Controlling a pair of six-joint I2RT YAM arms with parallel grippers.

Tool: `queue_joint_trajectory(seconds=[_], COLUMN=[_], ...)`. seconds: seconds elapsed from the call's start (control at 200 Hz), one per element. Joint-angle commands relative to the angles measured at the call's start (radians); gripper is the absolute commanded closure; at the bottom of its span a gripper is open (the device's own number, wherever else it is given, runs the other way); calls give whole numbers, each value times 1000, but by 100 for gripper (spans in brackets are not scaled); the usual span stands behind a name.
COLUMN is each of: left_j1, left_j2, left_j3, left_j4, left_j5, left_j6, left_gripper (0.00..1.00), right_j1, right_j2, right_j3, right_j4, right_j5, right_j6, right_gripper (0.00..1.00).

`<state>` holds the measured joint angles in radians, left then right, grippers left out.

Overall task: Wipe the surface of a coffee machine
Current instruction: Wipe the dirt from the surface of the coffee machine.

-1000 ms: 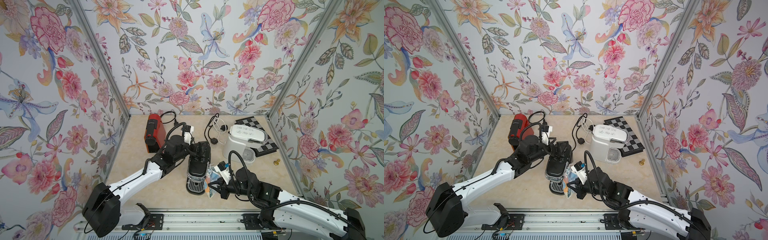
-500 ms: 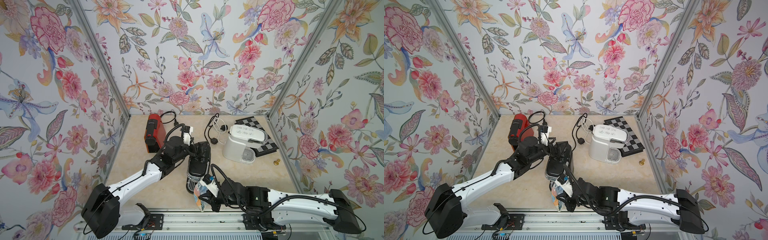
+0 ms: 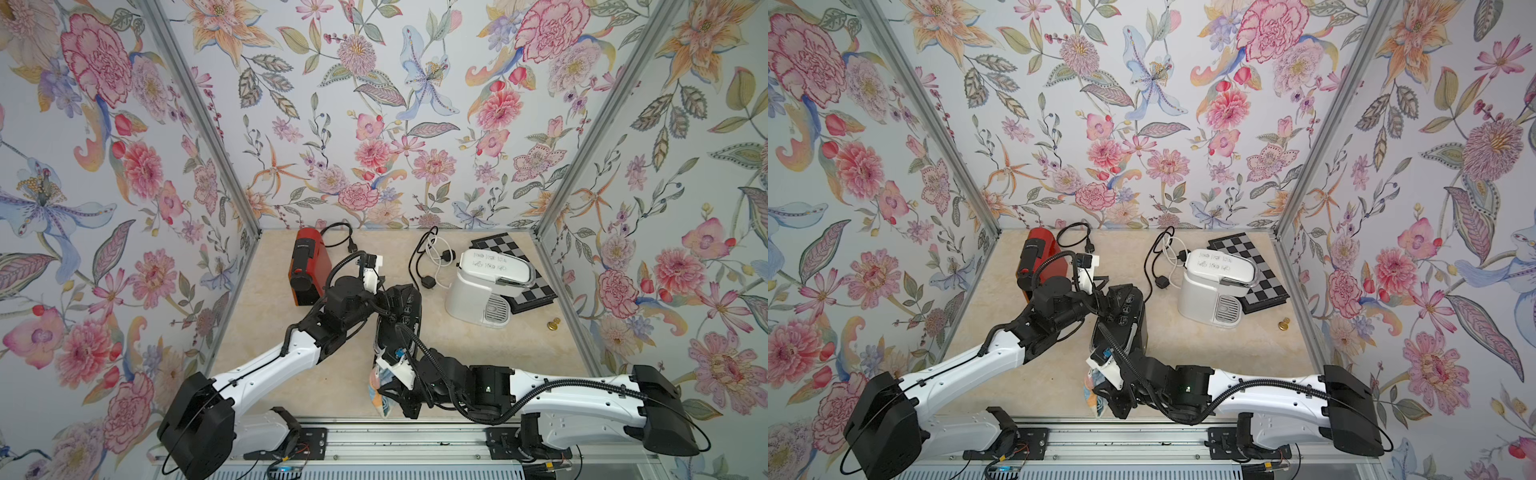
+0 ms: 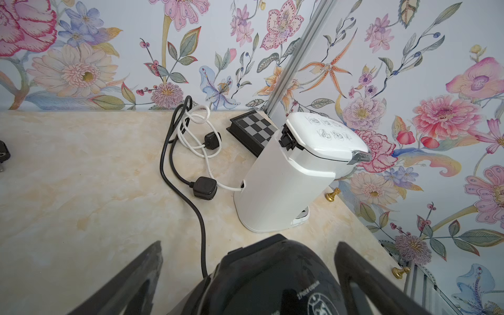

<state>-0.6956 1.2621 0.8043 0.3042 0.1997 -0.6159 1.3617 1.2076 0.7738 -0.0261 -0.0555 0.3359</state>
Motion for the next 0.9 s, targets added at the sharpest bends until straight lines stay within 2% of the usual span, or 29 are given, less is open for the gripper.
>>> queue_joint_trajectory(seconds=[0.0, 0.25, 0.42, 0.68, 0.896], left_j1=[-13, -10, -8, -4, -4], left_j2=[23, 2, 2, 11, 20], left_j3=[-65, -77, -77, -71, -63], left_j4=[-174, -176, -176, -170, -170], left_j5=[27, 24, 29, 36, 40], left_j6=[21, 19, 21, 20, 22], left_gripper=[1, 1, 1, 1, 1], right_j1=[-28, -62, -52, -38, -42], right_j2=[34, 120, 119, 72, -38], right_j3=[61, 111, 123, 104, 16], right_j4=[86, 132, 160, 155, 147], right_j5=[-16, -100, -129, -79, -23], right_j6=[-44, -52, -49, -25, 43], right_gripper=[100, 100, 100, 100, 100])
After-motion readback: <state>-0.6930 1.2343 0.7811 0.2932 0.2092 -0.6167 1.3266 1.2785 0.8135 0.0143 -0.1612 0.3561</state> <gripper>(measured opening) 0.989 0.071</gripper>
